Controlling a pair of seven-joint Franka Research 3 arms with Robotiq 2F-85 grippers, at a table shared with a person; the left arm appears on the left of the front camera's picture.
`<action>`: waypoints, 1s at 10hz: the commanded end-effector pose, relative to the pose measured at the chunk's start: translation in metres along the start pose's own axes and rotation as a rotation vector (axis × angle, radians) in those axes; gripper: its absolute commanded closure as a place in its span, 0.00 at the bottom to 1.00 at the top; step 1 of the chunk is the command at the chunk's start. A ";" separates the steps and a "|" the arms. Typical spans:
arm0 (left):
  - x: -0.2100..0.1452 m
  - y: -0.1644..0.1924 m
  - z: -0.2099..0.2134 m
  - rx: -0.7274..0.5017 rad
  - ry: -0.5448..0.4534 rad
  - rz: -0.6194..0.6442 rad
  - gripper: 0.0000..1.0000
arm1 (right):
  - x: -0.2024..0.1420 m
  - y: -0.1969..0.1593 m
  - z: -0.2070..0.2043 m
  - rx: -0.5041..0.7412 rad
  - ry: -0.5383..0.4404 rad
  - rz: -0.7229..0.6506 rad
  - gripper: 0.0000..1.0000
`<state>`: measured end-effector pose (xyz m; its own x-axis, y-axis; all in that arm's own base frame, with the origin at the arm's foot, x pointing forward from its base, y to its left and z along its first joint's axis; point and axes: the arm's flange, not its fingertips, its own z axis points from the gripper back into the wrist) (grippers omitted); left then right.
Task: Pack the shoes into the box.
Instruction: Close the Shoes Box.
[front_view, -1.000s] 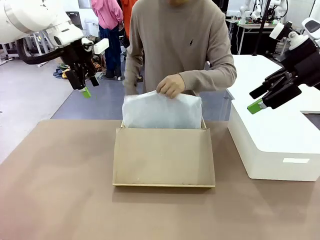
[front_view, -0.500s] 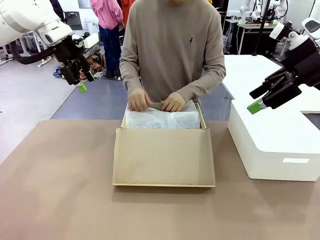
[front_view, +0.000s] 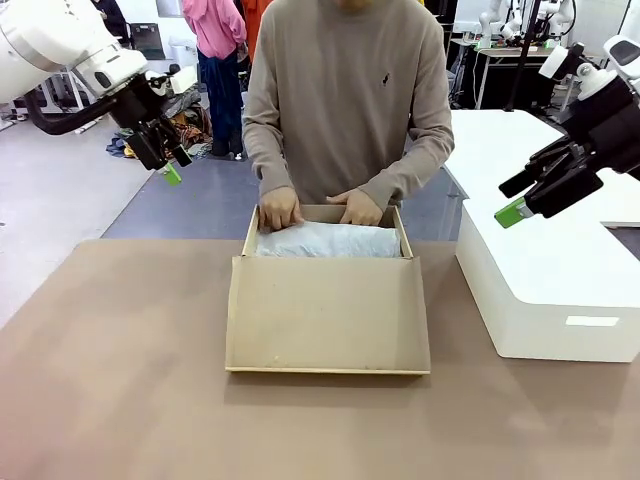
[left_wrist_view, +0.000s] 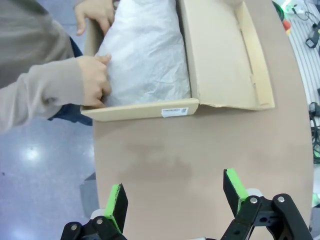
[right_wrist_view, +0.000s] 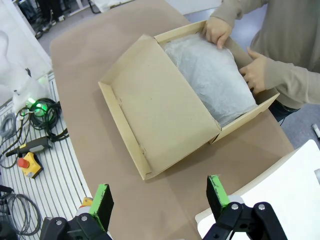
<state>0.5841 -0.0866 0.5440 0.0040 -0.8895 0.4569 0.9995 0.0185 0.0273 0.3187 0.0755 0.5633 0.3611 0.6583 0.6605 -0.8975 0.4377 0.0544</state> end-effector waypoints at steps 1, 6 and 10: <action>0.000 -0.001 0.003 0.014 0.012 -0.032 0.00 | 0.002 0.000 -0.001 0.018 -0.026 0.010 0.00; 0.000 -0.001 0.003 0.014 0.012 -0.032 0.00 | 0.002 0.000 -0.001 0.018 -0.026 0.010 0.00; -0.003 -0.001 0.001 0.038 0.042 -0.036 0.12 | 0.002 0.000 -0.001 0.018 -0.026 0.010 0.00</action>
<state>0.5848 -0.0865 0.5449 -0.0152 -0.8953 0.4451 0.9989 0.0058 0.0457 0.3187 0.0755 0.5633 0.3611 0.6583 0.6605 -0.8975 0.4377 0.0544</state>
